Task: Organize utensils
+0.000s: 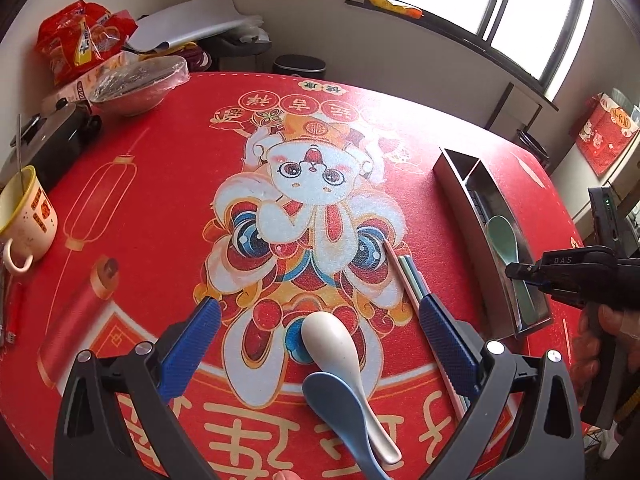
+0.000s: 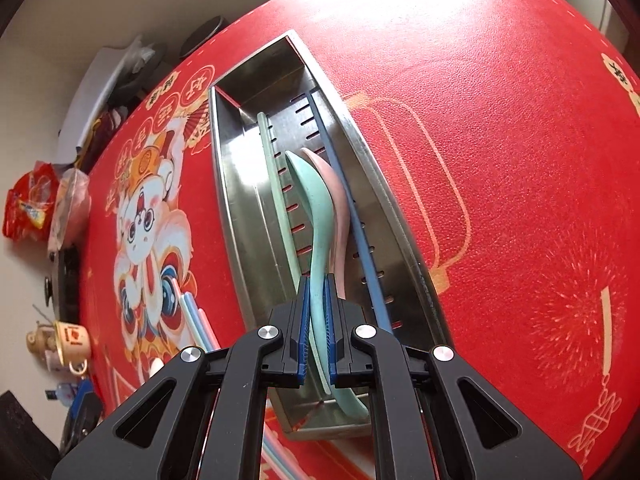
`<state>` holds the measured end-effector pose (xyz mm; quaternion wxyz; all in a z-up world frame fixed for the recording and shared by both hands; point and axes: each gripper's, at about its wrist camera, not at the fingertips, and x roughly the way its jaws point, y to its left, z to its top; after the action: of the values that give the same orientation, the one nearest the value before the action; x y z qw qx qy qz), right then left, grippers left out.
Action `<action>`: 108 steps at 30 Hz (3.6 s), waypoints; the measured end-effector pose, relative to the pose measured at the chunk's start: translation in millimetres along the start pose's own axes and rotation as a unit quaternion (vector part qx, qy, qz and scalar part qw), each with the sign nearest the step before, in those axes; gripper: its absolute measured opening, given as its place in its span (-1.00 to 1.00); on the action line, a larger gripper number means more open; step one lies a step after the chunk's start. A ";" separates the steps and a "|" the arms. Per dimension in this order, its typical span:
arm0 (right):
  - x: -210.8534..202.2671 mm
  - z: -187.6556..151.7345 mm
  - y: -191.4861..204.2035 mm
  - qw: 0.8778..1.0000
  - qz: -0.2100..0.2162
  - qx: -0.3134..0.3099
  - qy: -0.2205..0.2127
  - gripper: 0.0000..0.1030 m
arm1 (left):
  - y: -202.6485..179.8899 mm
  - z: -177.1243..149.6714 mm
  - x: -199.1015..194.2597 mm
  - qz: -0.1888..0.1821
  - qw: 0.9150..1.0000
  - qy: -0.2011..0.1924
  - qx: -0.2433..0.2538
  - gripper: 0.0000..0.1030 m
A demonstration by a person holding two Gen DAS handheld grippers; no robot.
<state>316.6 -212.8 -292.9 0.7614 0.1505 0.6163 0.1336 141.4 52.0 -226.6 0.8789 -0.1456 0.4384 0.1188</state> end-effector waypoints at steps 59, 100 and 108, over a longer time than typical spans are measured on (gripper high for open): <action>-49.7 -119.4 23.4 0.974 -0.018 -0.219 -0.056 0.18 | 1.9 -63.6 7.1 0.015 0.993 0.112 -0.031 0.68; -49.4 -128.7 37.1 0.966 0.020 -0.250 -0.055 0.18 | 15.8 -91.8 13.3 0.010 0.982 0.183 -0.055 -0.76; -45.9 -130.1 45.7 0.965 0.023 -0.256 -0.055 0.18 | 24.2 -90.6 10.9 0.005 0.983 0.177 -0.058 -0.88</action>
<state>179.1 -180.3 -259.0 0.8037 -0.0286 0.5153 0.2961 73.0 42.8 -291.0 0.7769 -0.2127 0.5801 0.1211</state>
